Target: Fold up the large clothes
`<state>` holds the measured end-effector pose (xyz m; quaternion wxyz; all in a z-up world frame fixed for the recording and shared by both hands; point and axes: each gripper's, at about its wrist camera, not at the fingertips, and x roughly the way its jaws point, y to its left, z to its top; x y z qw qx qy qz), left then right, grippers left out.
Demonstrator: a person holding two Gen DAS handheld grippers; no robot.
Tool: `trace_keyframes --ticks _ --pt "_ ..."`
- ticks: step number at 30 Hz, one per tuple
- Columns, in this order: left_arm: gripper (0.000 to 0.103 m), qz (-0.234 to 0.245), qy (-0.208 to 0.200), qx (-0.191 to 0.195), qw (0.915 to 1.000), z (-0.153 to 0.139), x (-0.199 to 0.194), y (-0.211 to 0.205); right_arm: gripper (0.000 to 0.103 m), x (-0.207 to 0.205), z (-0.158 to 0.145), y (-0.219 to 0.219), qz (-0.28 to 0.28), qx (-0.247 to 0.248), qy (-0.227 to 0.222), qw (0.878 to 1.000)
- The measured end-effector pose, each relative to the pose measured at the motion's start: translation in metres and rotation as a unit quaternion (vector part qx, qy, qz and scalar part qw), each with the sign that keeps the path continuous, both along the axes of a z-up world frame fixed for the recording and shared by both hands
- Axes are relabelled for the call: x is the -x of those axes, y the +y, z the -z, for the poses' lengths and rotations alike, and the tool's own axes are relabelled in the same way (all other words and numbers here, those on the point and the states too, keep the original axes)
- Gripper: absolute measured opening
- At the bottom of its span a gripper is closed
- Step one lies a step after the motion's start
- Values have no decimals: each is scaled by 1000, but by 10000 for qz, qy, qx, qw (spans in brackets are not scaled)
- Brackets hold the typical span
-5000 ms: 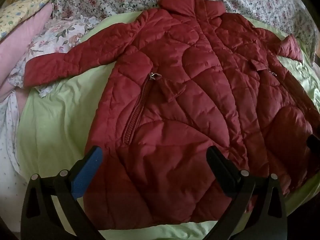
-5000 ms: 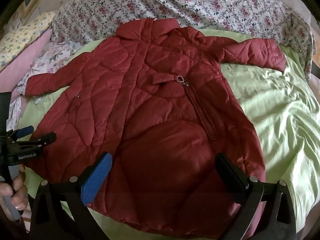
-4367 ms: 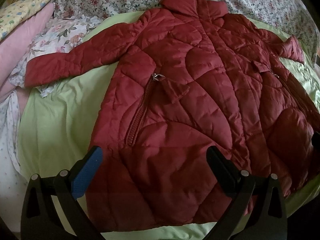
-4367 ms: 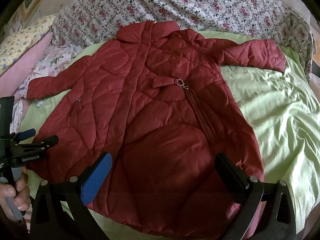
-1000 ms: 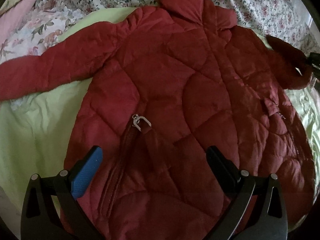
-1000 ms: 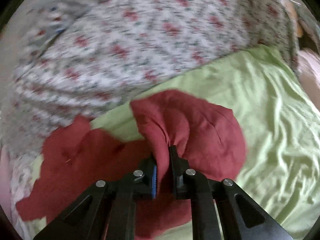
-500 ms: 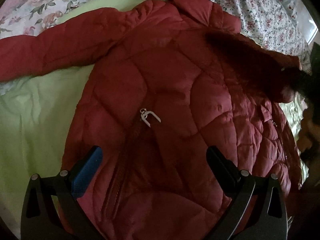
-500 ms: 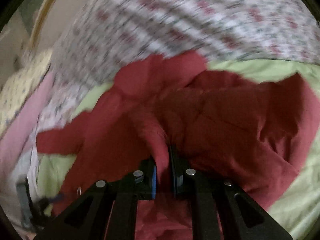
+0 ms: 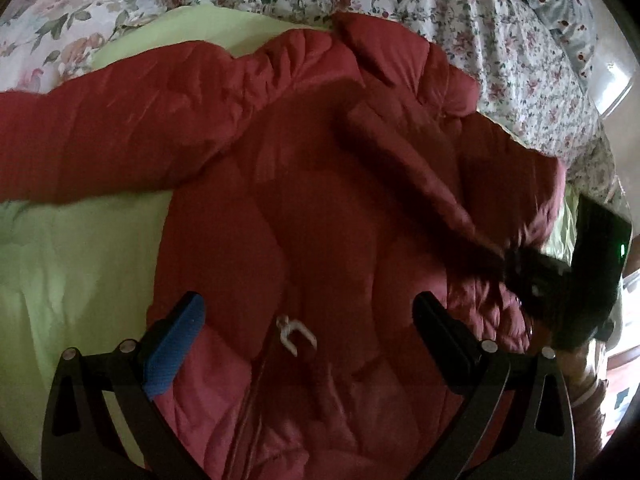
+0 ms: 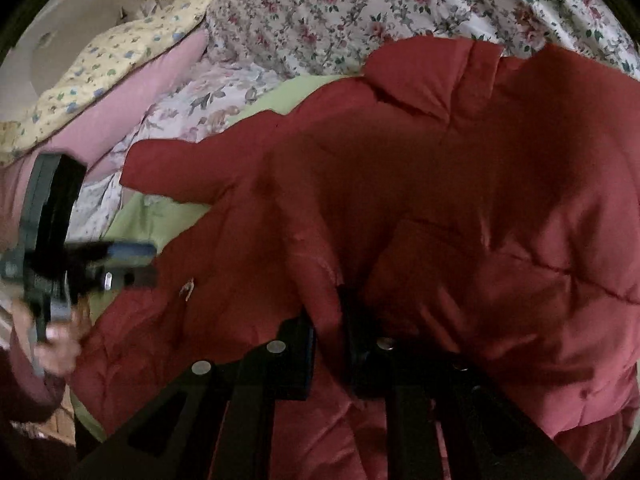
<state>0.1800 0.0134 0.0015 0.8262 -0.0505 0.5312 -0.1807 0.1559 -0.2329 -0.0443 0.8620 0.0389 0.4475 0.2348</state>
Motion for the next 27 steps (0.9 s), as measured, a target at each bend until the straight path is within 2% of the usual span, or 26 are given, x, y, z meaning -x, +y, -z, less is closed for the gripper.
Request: trace_keyframes --ticks 5,10,12,13,14,16,17,18,20,22,27 --pt "103 91 29 73 9999 0 -37 -12 16 5 7 1 -525 54 261 9983" --pt "102 364 175 225 9989 7 -88 -46 16 6 7 3 -521 82 219 9984" --pt "88 491 258 312 9980 11 -105 -60 17 8 8 5 -501 137 199 9985" --pt "75 581 316 322 9973 14 -112 -68 17 7 7 5 -490 160 196 9985" --pt "56 639 328 343 9968 16 -115 -73 17 8 7 6 -464 176 188 9986" --pt "36 707 258 379 9964 15 -116 -77 19 10 5 4 -368 174 186 9990" --pt "28 717 183 414 9964 13 -114 -75 24 10 3 2 -315 138 198 9992" --pt "25 734 144 470 9961 12 -112 -73 27 12 2 -1 -261 70 210 9994" --pt "20 696 23 476 9964 8 -105 -64 46 16 -1 -6 -178 -112 221 9995" --pt "18 571 -139 386 9975 4 -97 -50 54 22 -5 -9 -66 -184 185 9996" --pt "17 -21 -629 305 9976 -8 -84 -7 57 35 -22 -22 421 -262 -68 9987"
